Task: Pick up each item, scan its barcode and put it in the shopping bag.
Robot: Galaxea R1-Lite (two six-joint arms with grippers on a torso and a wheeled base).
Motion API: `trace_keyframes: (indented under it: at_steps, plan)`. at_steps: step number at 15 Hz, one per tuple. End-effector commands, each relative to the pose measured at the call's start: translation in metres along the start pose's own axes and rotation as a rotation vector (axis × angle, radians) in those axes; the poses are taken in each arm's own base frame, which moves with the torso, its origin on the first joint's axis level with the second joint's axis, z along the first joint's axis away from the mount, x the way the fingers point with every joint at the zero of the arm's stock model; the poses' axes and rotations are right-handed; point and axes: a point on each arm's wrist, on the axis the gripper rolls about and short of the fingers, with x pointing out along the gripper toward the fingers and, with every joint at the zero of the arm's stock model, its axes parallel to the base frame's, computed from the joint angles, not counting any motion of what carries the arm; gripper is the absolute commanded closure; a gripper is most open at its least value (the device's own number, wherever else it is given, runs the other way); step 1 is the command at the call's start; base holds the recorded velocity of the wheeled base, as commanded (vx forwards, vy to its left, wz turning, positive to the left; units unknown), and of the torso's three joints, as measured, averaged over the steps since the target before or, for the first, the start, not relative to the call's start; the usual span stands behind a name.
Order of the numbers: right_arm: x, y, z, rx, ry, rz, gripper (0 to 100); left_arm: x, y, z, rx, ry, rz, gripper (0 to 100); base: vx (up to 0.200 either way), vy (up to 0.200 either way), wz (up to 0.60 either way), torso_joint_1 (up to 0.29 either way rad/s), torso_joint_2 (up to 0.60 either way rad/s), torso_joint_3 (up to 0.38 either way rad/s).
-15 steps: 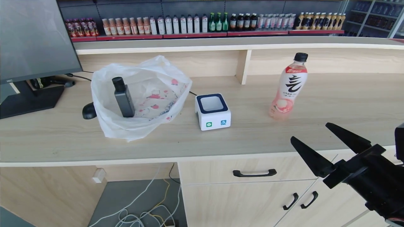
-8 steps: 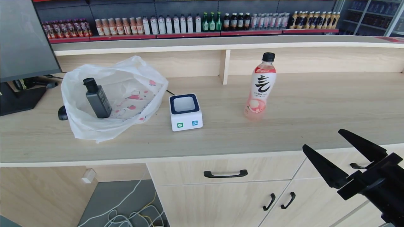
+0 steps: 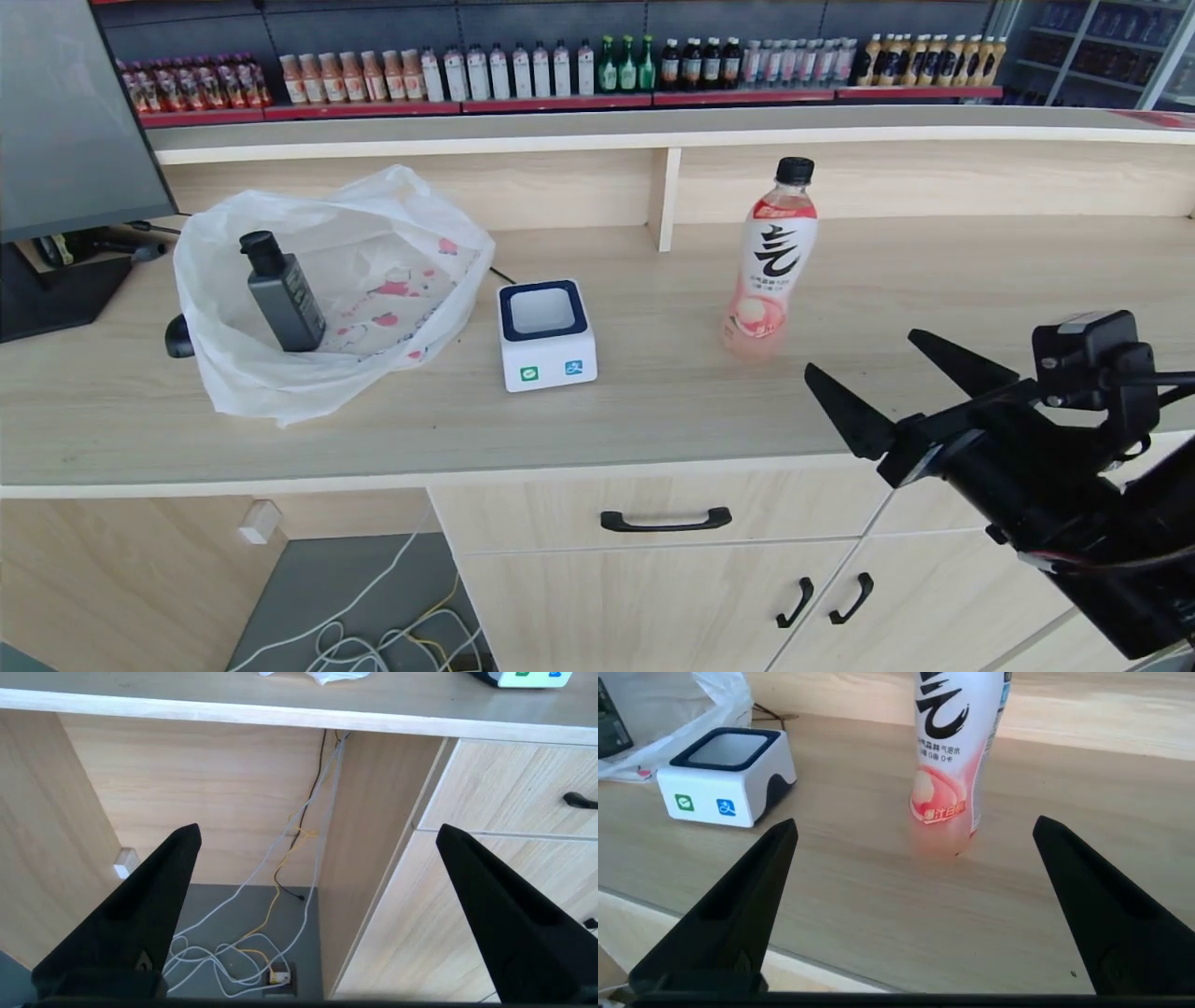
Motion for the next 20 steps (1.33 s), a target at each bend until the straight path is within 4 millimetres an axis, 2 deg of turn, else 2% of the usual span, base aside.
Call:
trace_keyframes:
  at_steps: [1, 3, 4, 6, 9, 10, 12, 20]
  plan:
    - [0.021, 0.005, -0.016, -0.006, 0.039, 0.004, 0, 0.0, 0.0, 0.0, 0.0, 0.0, -0.002, 0, 0.0, 0.0, 0.0, 0.0, 0.0, 0.0]
    - [0.035, 0.003, -0.022, -0.011, 0.04, -0.019, 0, 0.0, 0.0, 0.0, 0.0, 0.0, 0.0, 0, 0.0, 0.0, 0.0, 0.0, 0.0, 0.0]
    - [0.038, -0.01, -0.024, -0.021, 0.049, -0.1, 0, 0.0, 0.0, 0.0, 0.001, 0.0, 0.0, 0, 0.0, 0.0, 0.0, 0.0, 0.0, 0.0]
    - [0.048, -0.023, -0.018, -0.018, 0.009, -0.171, 0, 0.0, 0.0, 0.0, 0.0, 0.0, -0.002, 0, 0.0, 0.0, 0.0, 0.0, 0.0, 0.0]
    - [0.054, -0.025, -0.016, -0.026, -0.006, -0.185, 0, 0.0, 0.0, 0.0, 0.0, 0.0, 0.0, 0, 0.0, 0.0, 0.0, 0.0, 0.0, 0.0]
    - [0.063, -0.026, -0.004, -0.042, -0.066, -0.191, 0, 0.0, 0.0, 0.0, 0.0, 0.0, 0.0, 0, 0.0, 0.0, 0.0, 0.0, 0.0, 0.0]
    - [0.076, -0.024, 0.0, -0.043, -0.024, -0.175, 0, 0.0, 0.0, 0.0, 0.0, 0.0, -0.002, 0, 0.0, 0.0, 0.0, 0.0, 0.0, 0.0]
    - [0.112, -0.02, -0.011, 0.03, -0.017, -0.161, 0, 0.0, 0.0, 0.0, 0.0, 0.0, -0.002, 0, 0.0, 0.0, 0.0, 0.0, 0.0, 0.0]
